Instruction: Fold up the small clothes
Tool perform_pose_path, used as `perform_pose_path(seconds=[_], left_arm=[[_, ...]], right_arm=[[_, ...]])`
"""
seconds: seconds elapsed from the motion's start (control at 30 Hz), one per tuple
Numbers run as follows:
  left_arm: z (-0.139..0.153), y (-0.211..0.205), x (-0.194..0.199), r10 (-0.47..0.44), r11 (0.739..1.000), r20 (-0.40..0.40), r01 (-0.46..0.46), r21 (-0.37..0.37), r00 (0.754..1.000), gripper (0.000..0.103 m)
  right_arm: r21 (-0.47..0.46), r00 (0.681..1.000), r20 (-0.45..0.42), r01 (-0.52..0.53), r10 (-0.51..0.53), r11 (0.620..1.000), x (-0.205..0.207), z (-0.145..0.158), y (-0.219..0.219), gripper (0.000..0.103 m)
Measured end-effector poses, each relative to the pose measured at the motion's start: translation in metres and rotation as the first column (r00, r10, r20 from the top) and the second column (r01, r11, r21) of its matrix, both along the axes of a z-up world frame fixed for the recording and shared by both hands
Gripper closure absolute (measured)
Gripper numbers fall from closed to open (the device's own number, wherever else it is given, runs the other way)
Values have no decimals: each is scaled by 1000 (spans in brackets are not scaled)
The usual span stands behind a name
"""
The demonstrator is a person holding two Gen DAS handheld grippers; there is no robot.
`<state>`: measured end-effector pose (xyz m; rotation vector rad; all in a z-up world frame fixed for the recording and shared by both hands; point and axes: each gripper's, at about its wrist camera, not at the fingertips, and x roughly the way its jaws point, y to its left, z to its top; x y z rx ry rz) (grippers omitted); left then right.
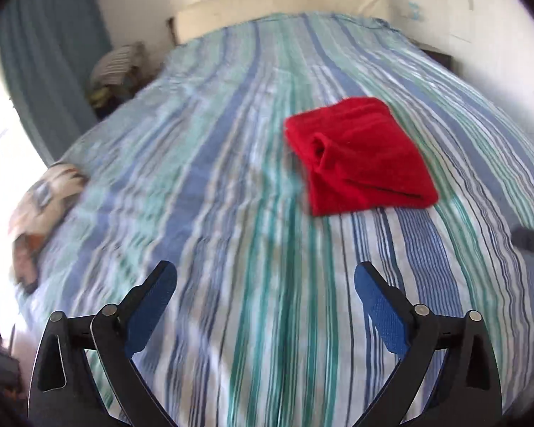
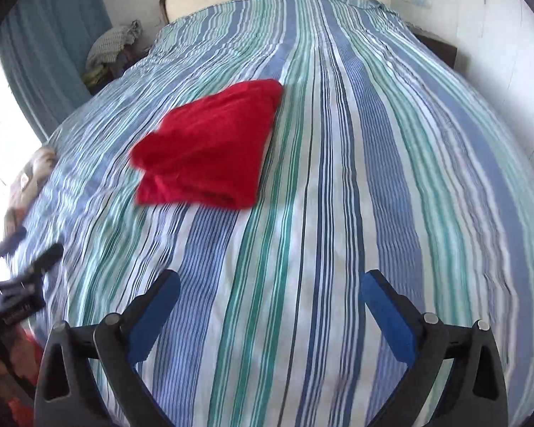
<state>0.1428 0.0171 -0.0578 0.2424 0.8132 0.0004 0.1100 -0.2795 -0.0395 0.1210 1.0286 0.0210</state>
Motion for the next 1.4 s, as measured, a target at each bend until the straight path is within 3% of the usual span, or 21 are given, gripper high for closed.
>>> perform_pose_path(seconds=[0.1, 0.23, 0.57, 0.73, 1.4], left_arm=[[26, 1, -32, 21, 1000, 3, -21, 9, 1000, 2], [48, 4, -66, -12, 1000, -126, 9, -21, 992, 2], [80, 13, -136, -16, 994, -199, -5, -105, 980, 2], [89, 21, -163, -17, 996, -195, 0, -85, 981, 2], [98, 14, -170, -33, 995, -175, 16, -99, 984, 2]], right_arm=[[-61, 999, 5, -38, 38, 997, -47, 23, 13, 2], [-89, 995, 6, -96, 97, 991, -94, 55, 32, 2], [-88, 989, -5, -147, 147, 985, -162, 122, 55, 2], [-108, 987, -13, -163, 162, 981, -195, 140, 53, 2], [-119, 992, 9, -125, 127, 985, -203, 148, 53, 2]])
